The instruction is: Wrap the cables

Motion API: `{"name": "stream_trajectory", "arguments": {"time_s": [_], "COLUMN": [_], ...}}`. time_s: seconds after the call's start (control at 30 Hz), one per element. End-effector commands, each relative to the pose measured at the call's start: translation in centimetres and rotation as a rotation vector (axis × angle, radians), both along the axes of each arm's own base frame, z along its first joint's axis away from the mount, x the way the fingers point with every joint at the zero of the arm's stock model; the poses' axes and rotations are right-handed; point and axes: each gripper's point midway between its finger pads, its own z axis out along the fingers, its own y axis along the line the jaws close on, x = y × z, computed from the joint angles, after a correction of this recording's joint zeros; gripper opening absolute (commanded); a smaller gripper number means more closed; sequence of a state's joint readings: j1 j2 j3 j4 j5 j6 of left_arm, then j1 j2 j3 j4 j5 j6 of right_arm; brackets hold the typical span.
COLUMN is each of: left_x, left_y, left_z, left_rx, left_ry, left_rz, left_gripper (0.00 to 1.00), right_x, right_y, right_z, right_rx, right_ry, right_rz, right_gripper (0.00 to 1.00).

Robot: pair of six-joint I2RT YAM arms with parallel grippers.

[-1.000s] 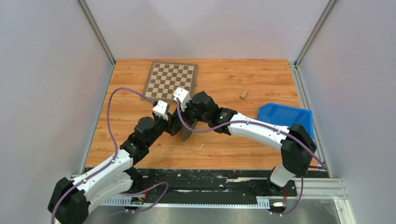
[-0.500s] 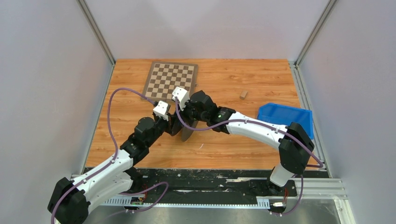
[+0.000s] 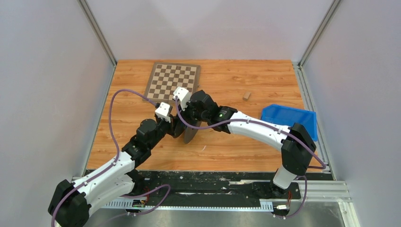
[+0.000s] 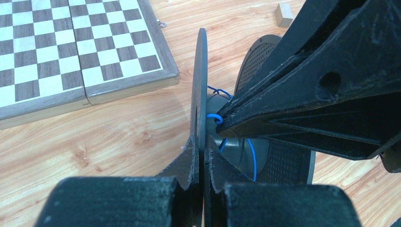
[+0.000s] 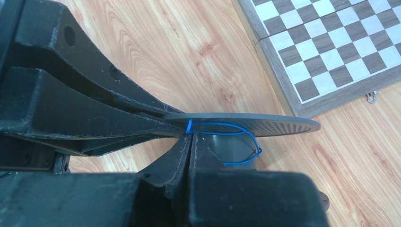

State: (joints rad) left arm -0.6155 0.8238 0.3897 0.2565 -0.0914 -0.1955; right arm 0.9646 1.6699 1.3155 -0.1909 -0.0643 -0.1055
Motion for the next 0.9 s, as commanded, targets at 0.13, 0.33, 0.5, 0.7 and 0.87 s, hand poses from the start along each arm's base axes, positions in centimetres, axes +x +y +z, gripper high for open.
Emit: {"name": "stream_trajectory", "arguments": {"time_s": [0.13, 0.33, 0.5, 0.7, 0.87], "left_x": [1.3, 1.3, 1.1, 0.8, 0.9], "left_y": [0.6, 0.7, 0.4, 0.2, 0.3], "left_z": [9.4, 9.6, 9.9, 9.6, 9.5], "left_rx": [-0.249, -0.283, -0.290, -0.278, -0.291], "left_ry": [-0.226, -0.218, -0.226, -0.232, -0.224], "left_rz": [0.084, 0.099, 0.079, 0.056, 0.066], "left_gripper": [0.00, 0.00, 0.00, 0.00, 0.00], "right_x": [-1.0, -1.3, -0.9, 0.3, 0.2], "right_y": [-2.1, -1.9, -2.0, -2.1, -1.5], "right_z": [-5.3, -6.0, -6.2, -4.7, -3.9], "right_rx": [-0.168, -0.189, -0.199, -0.161, -0.125], "right_ry": [0.147, 0.183, 0.191, 0.160, 0.161], "right_rz": [-0.028, -0.010, -0.048, -0.110, -0.098], "right_gripper": [0.00, 0.00, 0.00, 0.00, 0.02]}}
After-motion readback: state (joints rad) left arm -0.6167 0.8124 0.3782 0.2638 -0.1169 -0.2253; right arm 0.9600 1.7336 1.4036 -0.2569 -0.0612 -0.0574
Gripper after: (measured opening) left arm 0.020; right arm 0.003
